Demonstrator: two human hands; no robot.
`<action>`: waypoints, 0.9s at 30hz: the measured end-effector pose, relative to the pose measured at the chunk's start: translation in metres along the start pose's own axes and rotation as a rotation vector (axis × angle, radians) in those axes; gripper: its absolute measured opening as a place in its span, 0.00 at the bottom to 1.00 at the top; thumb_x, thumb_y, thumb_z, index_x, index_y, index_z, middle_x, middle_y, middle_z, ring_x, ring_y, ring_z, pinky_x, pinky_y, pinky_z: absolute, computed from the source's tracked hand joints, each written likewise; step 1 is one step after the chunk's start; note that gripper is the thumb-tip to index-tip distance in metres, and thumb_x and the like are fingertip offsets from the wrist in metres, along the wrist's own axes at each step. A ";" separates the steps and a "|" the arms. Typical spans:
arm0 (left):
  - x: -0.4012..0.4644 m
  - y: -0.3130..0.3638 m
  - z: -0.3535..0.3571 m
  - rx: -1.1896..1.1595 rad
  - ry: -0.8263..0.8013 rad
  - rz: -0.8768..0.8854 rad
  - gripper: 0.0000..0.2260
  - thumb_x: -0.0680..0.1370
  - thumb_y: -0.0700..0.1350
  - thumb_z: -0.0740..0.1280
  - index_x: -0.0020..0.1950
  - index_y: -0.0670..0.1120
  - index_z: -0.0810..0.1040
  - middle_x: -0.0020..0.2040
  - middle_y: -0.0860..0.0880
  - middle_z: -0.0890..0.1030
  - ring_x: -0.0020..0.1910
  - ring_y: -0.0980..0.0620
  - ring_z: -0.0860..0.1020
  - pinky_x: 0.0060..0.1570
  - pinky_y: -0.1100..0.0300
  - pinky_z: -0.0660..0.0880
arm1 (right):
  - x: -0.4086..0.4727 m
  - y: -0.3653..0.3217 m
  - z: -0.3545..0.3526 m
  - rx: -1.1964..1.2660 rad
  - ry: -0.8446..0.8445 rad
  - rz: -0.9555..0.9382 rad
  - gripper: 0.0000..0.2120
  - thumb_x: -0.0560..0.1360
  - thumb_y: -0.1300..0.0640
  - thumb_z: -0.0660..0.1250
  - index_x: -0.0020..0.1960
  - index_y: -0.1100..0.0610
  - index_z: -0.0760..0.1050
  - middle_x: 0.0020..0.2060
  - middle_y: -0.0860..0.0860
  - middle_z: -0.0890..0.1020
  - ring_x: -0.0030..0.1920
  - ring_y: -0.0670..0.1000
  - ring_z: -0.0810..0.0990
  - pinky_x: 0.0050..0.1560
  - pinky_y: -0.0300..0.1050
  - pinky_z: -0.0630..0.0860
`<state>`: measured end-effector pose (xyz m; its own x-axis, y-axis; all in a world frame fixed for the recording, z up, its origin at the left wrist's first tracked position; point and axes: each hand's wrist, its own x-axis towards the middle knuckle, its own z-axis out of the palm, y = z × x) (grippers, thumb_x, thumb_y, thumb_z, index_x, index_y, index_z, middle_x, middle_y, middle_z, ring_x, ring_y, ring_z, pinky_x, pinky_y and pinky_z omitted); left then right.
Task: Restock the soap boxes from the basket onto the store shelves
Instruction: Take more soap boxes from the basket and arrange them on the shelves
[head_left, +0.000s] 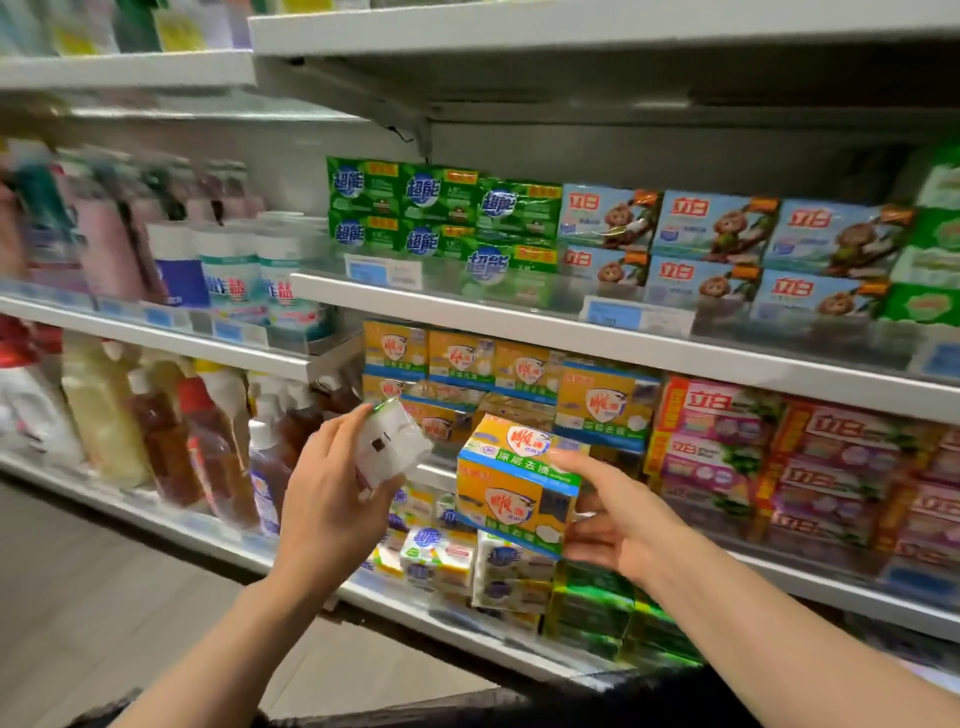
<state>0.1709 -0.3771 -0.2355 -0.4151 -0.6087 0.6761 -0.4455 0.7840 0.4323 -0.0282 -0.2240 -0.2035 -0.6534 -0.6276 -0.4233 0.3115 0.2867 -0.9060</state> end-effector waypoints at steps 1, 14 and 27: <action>0.005 -0.005 0.001 0.001 0.011 -0.007 0.35 0.65 0.40 0.80 0.69 0.39 0.71 0.60 0.44 0.77 0.57 0.43 0.76 0.53 0.54 0.72 | 0.002 -0.002 0.009 0.010 -0.004 0.007 0.28 0.64 0.45 0.77 0.57 0.58 0.75 0.40 0.56 0.84 0.39 0.55 0.84 0.34 0.47 0.80; 0.050 -0.029 0.047 -0.107 0.042 -0.015 0.31 0.69 0.39 0.76 0.70 0.40 0.70 0.60 0.44 0.76 0.57 0.45 0.74 0.54 0.59 0.69 | 0.070 -0.044 0.063 0.375 0.140 -0.060 0.37 0.60 0.46 0.80 0.65 0.54 0.70 0.53 0.57 0.81 0.50 0.57 0.81 0.45 0.53 0.76; 0.053 -0.043 0.054 -0.123 0.041 -0.102 0.31 0.69 0.38 0.76 0.70 0.40 0.70 0.60 0.43 0.76 0.57 0.43 0.75 0.53 0.55 0.71 | 0.088 -0.050 0.085 0.333 0.172 -0.039 0.40 0.58 0.45 0.80 0.64 0.55 0.69 0.52 0.56 0.81 0.48 0.56 0.82 0.36 0.50 0.76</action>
<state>0.1251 -0.4502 -0.2503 -0.3386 -0.6822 0.6480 -0.3820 0.7291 0.5679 -0.0429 -0.3548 -0.1944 -0.7669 -0.4946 -0.4090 0.4727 -0.0042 -0.8812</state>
